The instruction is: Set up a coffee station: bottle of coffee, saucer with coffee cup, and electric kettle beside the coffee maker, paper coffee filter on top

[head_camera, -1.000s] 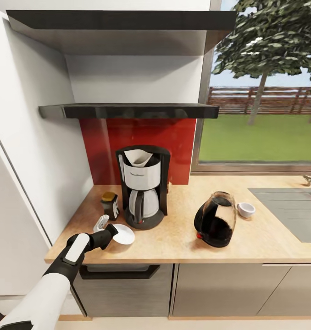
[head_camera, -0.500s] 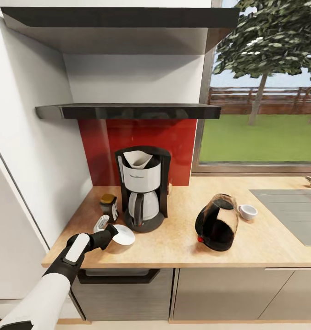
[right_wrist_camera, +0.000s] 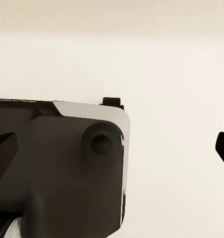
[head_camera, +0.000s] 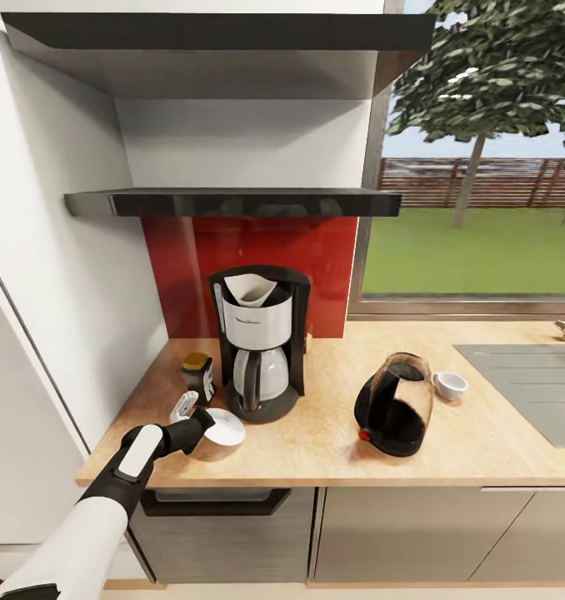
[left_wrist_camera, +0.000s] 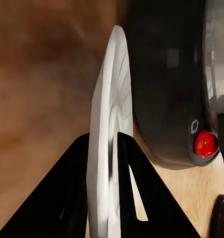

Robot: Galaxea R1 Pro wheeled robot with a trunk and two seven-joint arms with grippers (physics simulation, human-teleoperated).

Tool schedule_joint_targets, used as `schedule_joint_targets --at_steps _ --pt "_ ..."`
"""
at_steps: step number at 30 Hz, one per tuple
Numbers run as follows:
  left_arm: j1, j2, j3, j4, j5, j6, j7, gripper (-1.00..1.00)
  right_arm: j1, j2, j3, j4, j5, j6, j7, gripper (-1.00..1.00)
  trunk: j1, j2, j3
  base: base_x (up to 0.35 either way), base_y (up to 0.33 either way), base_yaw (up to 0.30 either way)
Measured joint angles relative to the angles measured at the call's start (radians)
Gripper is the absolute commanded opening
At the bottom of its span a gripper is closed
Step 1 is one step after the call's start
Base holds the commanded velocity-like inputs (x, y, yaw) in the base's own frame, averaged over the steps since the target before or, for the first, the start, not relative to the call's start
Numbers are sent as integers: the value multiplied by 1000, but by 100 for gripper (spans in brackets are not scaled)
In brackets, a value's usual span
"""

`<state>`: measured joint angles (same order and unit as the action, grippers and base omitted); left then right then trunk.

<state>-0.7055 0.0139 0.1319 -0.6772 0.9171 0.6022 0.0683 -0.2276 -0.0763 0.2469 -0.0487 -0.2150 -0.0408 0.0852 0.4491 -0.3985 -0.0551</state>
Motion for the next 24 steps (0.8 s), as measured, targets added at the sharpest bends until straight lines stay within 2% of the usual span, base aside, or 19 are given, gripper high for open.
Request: schedule_joint_targets --at_steps 18,23,24 --pt "2 9 -3 14 8 -1 -24 -100 0 0 0 0 0 0 0 100 0 0 0 33 0 0" --pt "2 5 -2 3 8 -1 -2 -100 0 0 0 0 0 0 0 100 0 0 0 0 0 0" --pt "2 5 -2 2 7 -1 0 100 0 0 0 0 0 0 0 100 0 0 0 0 0 0"
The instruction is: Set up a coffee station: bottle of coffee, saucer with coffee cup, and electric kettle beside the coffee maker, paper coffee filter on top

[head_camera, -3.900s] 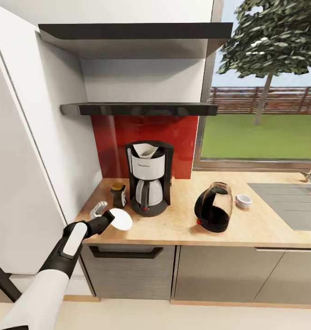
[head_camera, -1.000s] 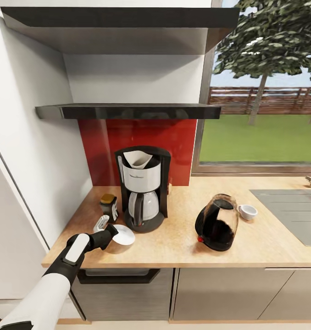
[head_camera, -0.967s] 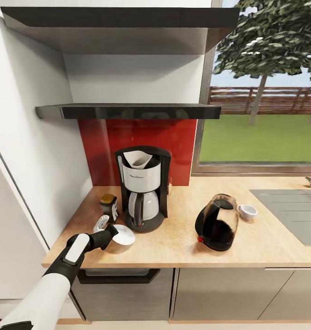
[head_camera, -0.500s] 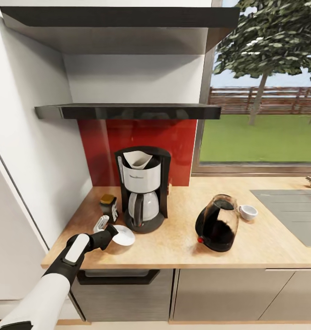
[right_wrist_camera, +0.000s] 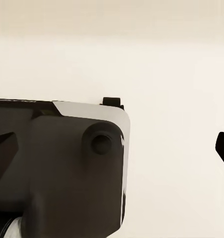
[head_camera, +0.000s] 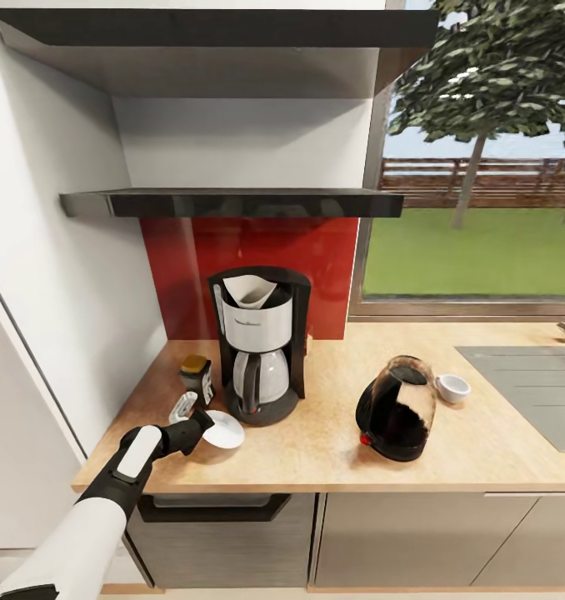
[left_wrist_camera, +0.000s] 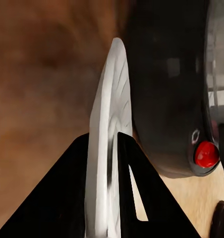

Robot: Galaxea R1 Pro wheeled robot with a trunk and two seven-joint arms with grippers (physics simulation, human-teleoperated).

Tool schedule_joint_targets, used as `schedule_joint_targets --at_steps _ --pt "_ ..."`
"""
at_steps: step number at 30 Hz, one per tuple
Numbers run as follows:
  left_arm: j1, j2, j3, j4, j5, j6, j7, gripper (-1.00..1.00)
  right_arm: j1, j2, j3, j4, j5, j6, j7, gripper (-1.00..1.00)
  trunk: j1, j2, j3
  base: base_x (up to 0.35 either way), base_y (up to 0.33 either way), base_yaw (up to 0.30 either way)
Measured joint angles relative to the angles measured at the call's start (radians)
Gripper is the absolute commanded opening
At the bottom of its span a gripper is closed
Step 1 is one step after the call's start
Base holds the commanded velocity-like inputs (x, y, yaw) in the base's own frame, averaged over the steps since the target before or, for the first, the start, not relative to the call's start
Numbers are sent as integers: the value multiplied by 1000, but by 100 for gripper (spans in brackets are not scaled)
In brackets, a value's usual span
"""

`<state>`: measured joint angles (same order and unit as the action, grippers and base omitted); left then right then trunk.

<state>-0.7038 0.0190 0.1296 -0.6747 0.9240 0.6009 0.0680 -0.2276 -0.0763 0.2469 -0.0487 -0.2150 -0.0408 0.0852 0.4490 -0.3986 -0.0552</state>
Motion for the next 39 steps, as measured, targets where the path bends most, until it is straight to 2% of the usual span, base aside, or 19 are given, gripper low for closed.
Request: schedule_joint_targets --at_steps 1,17,27,39 --pt "1 1 1 38 -46 3 4 100 0 0 0 0 0 0 0 100 0 1 0 0 0 0" --pt "0 4 2 43 -43 3 11 100 0 1 0 0 0 0 0 100 1 1 0 -12 3 0" --pt "0 4 2 42 -43 3 11 100 0 1 0 0 0 0 0 100 1 1 0 -290 106 0" --pt "0 -3 0 42 -45 7 7 100 0 1 0 0 0 0 0 100 1 1 0 -326 11 0"
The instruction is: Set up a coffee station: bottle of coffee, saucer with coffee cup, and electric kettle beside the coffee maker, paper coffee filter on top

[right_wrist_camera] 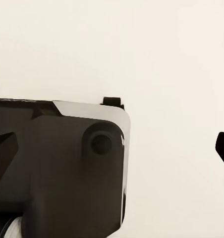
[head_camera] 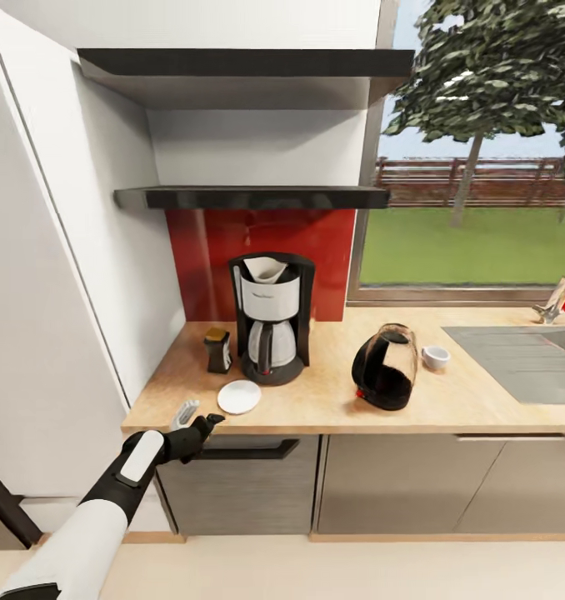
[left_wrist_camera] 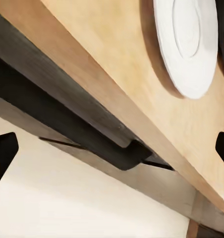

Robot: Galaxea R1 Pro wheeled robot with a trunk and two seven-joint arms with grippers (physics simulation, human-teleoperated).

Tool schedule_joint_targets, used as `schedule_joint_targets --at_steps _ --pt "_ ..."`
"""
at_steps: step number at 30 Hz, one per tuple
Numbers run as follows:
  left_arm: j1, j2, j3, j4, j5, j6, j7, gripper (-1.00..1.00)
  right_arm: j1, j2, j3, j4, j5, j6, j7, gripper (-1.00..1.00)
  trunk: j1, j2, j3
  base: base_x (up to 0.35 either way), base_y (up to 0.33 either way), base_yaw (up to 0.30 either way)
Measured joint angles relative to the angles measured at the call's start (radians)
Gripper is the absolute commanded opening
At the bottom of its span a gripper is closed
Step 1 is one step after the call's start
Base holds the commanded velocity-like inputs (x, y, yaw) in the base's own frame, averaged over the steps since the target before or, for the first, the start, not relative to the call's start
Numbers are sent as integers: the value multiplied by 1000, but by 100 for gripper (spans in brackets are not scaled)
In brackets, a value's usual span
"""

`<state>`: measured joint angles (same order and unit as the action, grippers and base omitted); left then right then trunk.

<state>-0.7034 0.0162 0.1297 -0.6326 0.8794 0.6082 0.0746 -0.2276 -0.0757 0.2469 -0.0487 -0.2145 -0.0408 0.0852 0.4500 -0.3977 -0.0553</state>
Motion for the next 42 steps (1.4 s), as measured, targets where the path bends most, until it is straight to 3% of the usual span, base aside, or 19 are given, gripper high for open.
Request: schedule_joint_targets --at_steps 14,18,21,23,26,30,32,35,37,39,40,41,42 --pt "6 1 -3 -2 -1 6 -16 100 0 3 1 -1 0 0 0 100 -1 0 0 -68 0 0" --pt "75 5 -9 -8 4 13 -75 100 0 7 1 -2 0 0 0 100 -1 0 0 0 0 0" --pt "158 14 -14 -12 -3 14 -179 100 0 8 1 -4 -2 0 1 100 -1 0 0 0 0 0" --pt "217 30 -16 -14 -10 11 -246 100 0 9 1 -6 -2 0 1 100 -1 0 0 0 0 0" --pt "273 53 -18 -15 -23 8 -294 100 0 11 1 -7 -2 0 1 100 -1 0 0 0 0 0" --pt "354 87 -20 -15 -70 2 -357 100 0 11 0 -10 -3 0 2 100 -1 0 0 0 0 0" --pt "382 98 -20 -15 -98 -1 -381 100 0 12 0 -10 -3 0 2 100 -1 0 0 0 0 0" --pt "418 110 -20 -12 -167 -4 -408 100 0 12 0 -11 -3 -1 2 100 -1 0 0 0 0 0" --pt "431 111 -22 -6 -232 -16 -414 100 0 12 -2 -11 -4 -1 4 100 -1 0 0 0 0 0" --pt "444 112 -25 14 -343 -81 -419 100 0 12 -4 -12 -5 -1 5 100 -1 0 0 0 0 0" --pt "449 112 -26 24 -373 -106 -419 100 0 12 -5 -12 -5 -1 5 100 -1 0 0 0 0 0" --pt "457 111 -27 49 -431 -160 -420 100 0 12 -5 -12 -5 -2 6 100 -1 0 0 0 0 0" --pt "465 108 -28 101 -512 -243 -419 100 0 12 -6 -13 -6 -2 6 100 -1 0 0 0 0 0"
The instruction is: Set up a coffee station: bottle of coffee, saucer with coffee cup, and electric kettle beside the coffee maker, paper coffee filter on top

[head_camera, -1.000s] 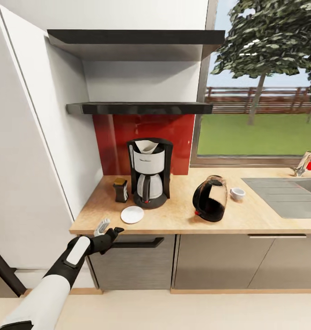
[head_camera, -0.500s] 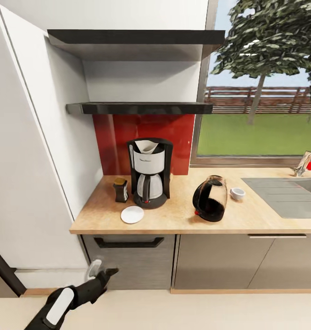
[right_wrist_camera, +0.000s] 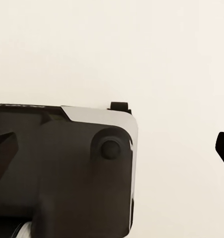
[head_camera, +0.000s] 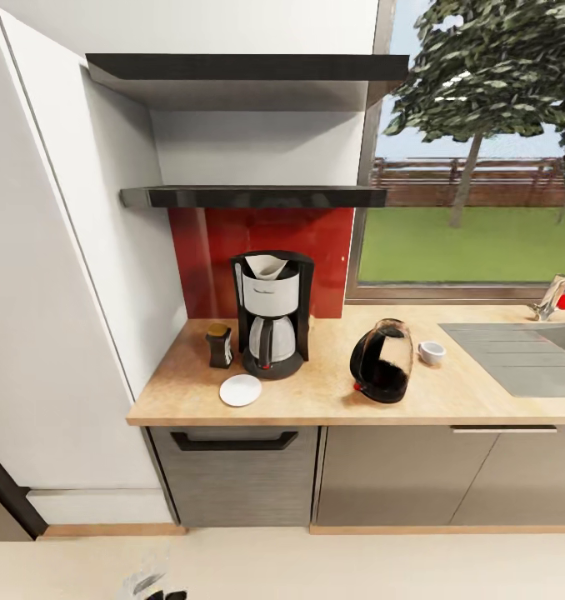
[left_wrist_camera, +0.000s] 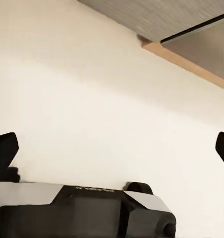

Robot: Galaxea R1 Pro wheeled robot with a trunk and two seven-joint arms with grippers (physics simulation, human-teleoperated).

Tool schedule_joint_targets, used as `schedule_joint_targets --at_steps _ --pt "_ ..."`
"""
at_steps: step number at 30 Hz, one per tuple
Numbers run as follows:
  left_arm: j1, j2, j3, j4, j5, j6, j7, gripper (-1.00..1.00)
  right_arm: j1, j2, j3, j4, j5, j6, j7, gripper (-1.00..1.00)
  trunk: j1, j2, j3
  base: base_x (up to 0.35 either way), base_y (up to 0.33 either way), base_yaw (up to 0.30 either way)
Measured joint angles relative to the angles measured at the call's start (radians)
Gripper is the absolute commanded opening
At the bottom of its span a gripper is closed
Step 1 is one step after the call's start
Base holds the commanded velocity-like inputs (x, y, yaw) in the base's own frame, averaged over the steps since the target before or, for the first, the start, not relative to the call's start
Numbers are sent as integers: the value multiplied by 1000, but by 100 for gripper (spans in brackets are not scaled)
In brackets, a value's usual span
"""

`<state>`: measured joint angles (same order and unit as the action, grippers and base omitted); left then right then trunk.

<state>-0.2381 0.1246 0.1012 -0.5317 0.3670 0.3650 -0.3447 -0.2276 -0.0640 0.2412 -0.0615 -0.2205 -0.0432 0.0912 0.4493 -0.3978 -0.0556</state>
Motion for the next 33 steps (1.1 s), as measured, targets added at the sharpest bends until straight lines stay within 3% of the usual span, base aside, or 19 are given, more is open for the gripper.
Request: schedule_joint_targets --at_steps 2,7,10,15,20,23,33 --pt "5 -2 -3 89 -97 -107 2 100 0 0 -1 -1 0 0 0 100 0 0 0 0 0 0" --pt "9 2 -6 222 -223 -257 11 100 0 -1 -3 -1 -1 -1 0 100 0 0 0 0 0 0" --pt "11 6 -5 260 -272 -301 21 100 0 -3 -4 -2 -2 -2 0 100 0 0 0 0 0 0" --pt "21 5 -8 322 -375 -357 91 100 0 -7 -14 -2 -3 -2 -1 100 0 0 0 0 0 0" --pt "25 -1 -7 375 -477 -383 213 100 0 -9 -81 -3 -4 -1 0 100 0 0 0 0 0 0" --pt "26 2 -6 407 -508 -390 258 100 0 -8 -107 -10 -3 -1 0 100 0 0 0 0 0 0" --pt "26 -1 -7 415 -518 -409 270 100 0 -8 -114 -21 -2 -1 -3 100 0 0 0 0 0 0"
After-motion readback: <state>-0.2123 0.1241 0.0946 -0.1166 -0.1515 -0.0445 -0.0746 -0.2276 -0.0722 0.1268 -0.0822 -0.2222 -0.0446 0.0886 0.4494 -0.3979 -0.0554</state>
